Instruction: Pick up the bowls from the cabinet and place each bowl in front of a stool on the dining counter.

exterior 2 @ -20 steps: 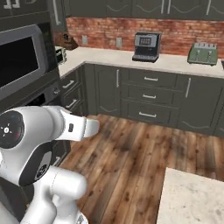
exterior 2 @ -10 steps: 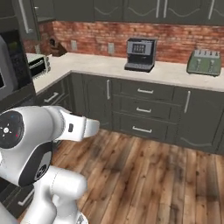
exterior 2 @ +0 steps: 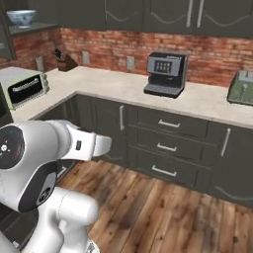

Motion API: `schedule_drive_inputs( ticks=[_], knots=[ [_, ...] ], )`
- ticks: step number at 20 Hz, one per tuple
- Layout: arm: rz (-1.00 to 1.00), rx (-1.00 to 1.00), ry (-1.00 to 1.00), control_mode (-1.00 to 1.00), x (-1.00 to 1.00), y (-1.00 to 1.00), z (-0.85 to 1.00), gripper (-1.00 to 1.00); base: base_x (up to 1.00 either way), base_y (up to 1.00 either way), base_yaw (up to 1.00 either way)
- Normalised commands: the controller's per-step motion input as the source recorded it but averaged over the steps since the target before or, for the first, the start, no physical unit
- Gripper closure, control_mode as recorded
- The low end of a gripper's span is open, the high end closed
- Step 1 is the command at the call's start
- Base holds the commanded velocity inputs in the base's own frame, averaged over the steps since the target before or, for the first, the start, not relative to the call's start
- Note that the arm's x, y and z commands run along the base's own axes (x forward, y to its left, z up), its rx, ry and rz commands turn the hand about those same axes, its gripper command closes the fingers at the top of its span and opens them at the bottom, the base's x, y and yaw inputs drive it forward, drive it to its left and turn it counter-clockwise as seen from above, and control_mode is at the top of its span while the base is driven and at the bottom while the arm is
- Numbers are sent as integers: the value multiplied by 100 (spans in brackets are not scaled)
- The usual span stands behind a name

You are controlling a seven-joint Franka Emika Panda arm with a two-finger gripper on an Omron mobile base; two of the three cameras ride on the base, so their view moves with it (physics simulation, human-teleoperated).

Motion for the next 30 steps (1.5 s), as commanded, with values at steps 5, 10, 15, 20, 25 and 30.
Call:
schedule_drive_inputs(
  ticks=[5,10,15,20,25,30],
  knots=[
    [0,0,0,100,0,0,0,-100,100,-8,48],
    [0,0,0,100,0,0,0,-100,100,-23,57],
    [0,0,0,100,0,0,0,-100,100,-25,59],
    [0,0,0,100,0,0,0,-100,100,-1,49],
    [0,0,0,100,0,0,0,-100,92,0,36],
    [0,0,0,100,0,0,0,-100,61,0,26]
  ],
)
